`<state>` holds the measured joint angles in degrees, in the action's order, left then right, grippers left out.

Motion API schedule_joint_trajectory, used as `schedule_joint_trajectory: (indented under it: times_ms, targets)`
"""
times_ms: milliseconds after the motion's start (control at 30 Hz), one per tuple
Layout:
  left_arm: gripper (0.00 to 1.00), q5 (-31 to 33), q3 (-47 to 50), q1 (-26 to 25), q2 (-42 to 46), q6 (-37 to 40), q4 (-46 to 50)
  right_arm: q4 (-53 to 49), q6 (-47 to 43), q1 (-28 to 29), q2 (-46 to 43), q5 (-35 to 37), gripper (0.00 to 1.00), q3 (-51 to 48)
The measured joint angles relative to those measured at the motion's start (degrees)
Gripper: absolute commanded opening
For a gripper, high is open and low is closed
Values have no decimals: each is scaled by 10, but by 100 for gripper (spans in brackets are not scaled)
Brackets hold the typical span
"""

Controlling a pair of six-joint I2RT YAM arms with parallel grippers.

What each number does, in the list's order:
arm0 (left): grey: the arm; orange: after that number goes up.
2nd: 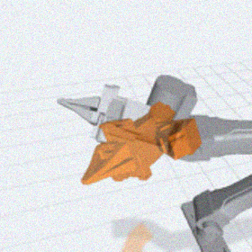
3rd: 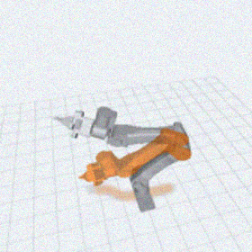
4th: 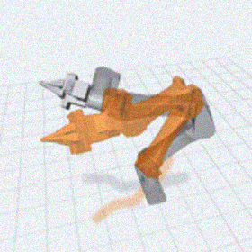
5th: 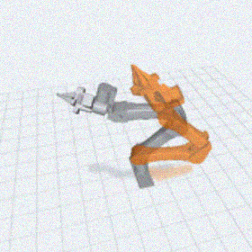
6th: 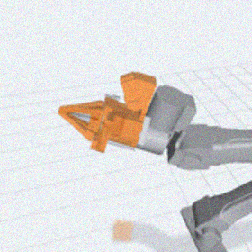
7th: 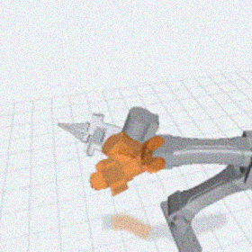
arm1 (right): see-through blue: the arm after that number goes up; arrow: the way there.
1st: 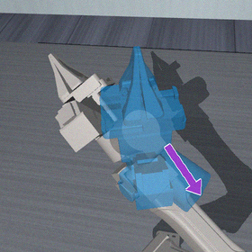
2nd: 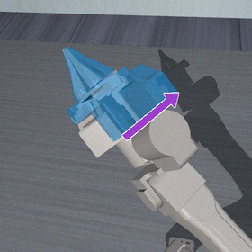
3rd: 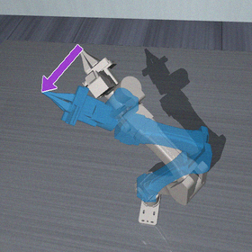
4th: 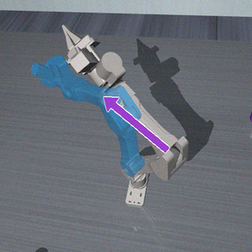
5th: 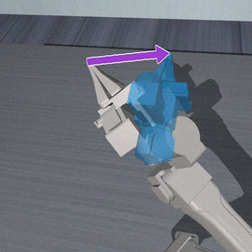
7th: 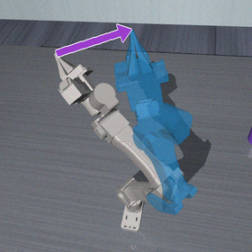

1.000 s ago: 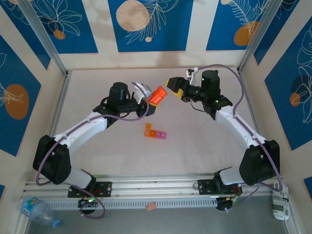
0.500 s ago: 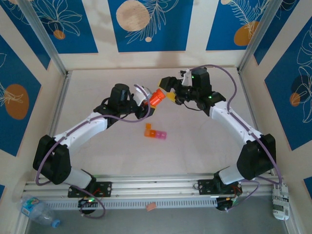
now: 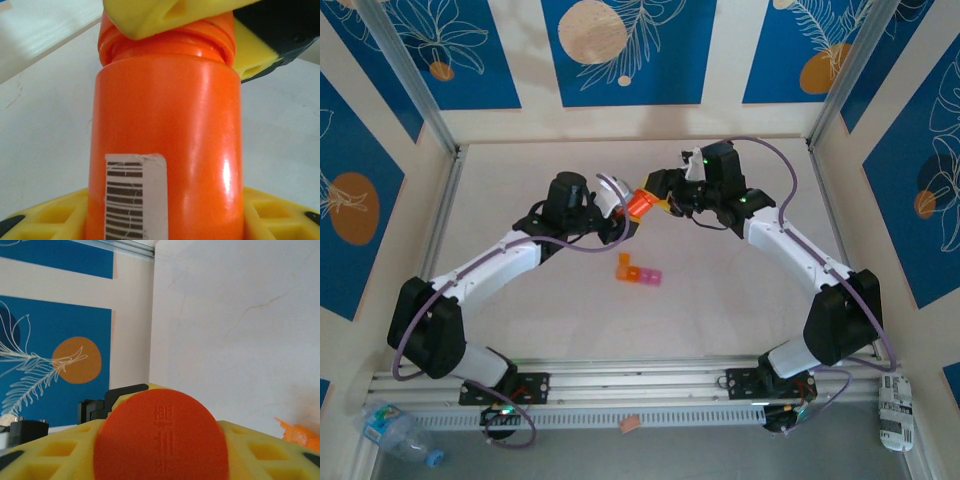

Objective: Sort the pills into containers

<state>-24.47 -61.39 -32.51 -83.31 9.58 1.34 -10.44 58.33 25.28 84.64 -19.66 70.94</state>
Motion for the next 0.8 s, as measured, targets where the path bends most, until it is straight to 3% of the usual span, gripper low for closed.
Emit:
schedule_joint_trajectory:
  times_ms: [167, 333, 600, 800]
  targets:
    - [0, 1, 0, 0, 0, 0, 0, -2, -12, -2, 0, 2, 30, 0]
    - [0, -15, 0, 2, 0, -7, -8, 9, -51, -23, 0, -38, 31, -1]
    - [0, -110, 0, 18, 0, -47, -18, 128, -168, -114, -16, -138, 32, -24]
    - [0, -126, 3, 18, 1, -53, -22, 90, -200, -125, -16, -99, 31, -24]
